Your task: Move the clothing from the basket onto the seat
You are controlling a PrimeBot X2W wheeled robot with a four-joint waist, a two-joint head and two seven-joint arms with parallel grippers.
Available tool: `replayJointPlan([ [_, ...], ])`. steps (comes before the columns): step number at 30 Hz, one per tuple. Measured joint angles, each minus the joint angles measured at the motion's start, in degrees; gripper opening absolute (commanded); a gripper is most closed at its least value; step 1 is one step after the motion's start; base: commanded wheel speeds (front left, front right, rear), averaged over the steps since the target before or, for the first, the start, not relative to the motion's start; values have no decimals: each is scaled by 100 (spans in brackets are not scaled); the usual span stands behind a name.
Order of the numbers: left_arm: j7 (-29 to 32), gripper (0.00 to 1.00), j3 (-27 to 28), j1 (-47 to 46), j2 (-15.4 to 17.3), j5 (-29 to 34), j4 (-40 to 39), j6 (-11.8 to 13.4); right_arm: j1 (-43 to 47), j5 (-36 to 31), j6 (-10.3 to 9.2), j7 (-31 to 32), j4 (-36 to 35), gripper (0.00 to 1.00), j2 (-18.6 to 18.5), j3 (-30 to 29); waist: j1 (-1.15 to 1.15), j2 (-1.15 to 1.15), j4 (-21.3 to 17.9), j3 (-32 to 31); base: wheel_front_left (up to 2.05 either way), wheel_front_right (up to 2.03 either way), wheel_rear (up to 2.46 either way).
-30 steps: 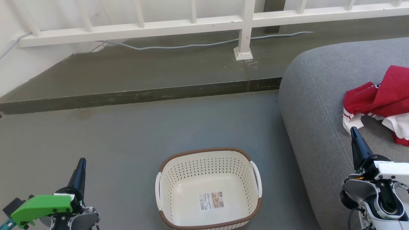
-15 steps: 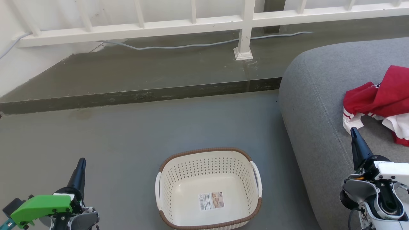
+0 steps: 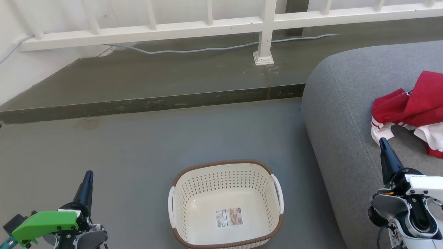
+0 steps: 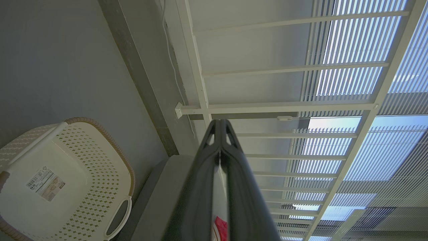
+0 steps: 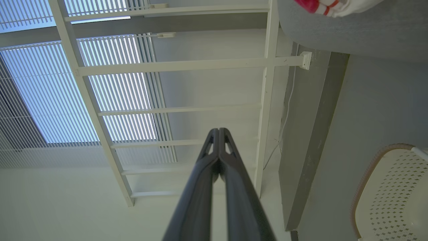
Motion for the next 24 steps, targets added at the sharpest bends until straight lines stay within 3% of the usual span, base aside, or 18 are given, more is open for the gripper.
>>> replayJointPlan([
  [24, 2, 0, 10, -3, -34, 1, 4, 0, -1, -1, 9, 1, 1, 0, 3, -14, 0, 0, 0, 0, 0, 0, 0],
])
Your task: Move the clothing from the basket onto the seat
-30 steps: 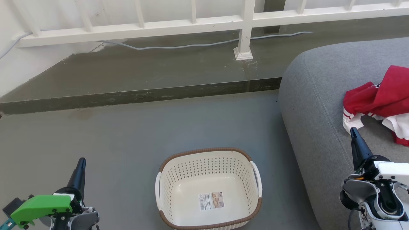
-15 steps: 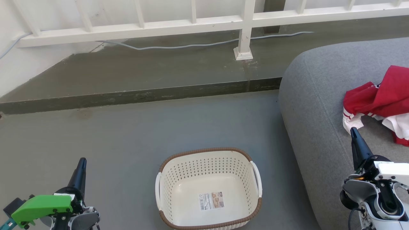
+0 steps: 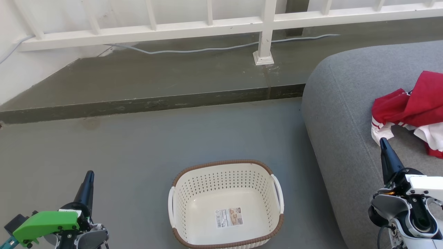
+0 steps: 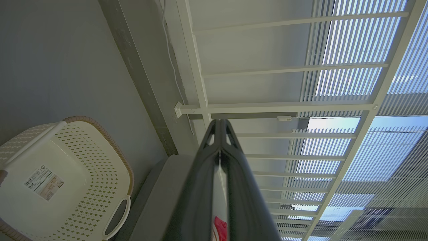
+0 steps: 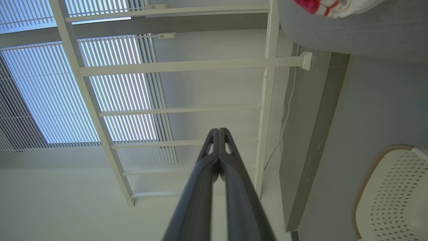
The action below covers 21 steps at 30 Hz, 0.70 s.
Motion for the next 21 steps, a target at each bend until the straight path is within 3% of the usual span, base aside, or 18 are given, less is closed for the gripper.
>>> replayJointPlan([
  [21, 16, 0, 11, -8, -19, 0, -3, 0, -1, -7, 0, 16, -3, 0, 19, -10, 0, 0, 0, 1, 0, 0, 0],
])
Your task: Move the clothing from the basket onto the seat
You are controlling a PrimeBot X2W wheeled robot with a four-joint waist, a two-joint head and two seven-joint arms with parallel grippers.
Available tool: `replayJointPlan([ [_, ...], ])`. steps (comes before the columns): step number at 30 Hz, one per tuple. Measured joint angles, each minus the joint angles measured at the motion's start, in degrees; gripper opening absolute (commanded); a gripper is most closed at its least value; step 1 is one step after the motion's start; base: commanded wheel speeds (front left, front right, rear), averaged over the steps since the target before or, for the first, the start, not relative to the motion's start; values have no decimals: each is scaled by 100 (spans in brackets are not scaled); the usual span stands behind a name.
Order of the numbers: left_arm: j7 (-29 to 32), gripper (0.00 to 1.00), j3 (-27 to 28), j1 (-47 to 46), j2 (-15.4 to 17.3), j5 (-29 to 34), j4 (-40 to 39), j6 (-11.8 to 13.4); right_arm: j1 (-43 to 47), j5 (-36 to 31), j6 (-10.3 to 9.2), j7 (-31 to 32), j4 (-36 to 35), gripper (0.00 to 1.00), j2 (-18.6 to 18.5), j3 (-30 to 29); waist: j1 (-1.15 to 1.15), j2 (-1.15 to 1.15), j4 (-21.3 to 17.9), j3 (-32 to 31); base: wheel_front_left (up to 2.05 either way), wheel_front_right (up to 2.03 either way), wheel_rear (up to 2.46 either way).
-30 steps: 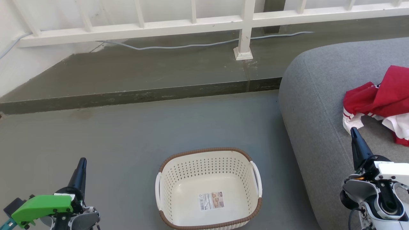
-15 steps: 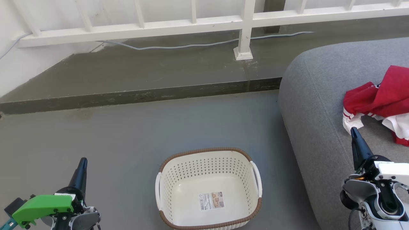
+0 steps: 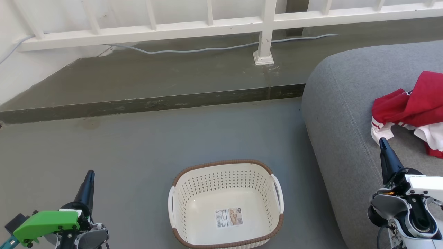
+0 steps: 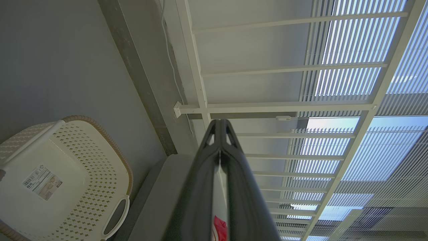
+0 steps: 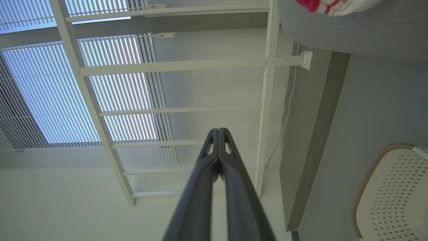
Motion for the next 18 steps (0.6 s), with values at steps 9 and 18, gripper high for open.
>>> replayJointPlan([
  [9, 0, 0, 5, -2, -2, 0, -2, 0, 0, -1, 0, 0, -1, 0, 4, -4, 0, 0, 0, 1, 0, 0, 0],
  [18, 8, 0, 9, -3, -3, 1, -5, 0, 0, -1, 0, 1, -3, 0, 5, -11, 0, 0, 0, 1, 0, 0, 0],
])
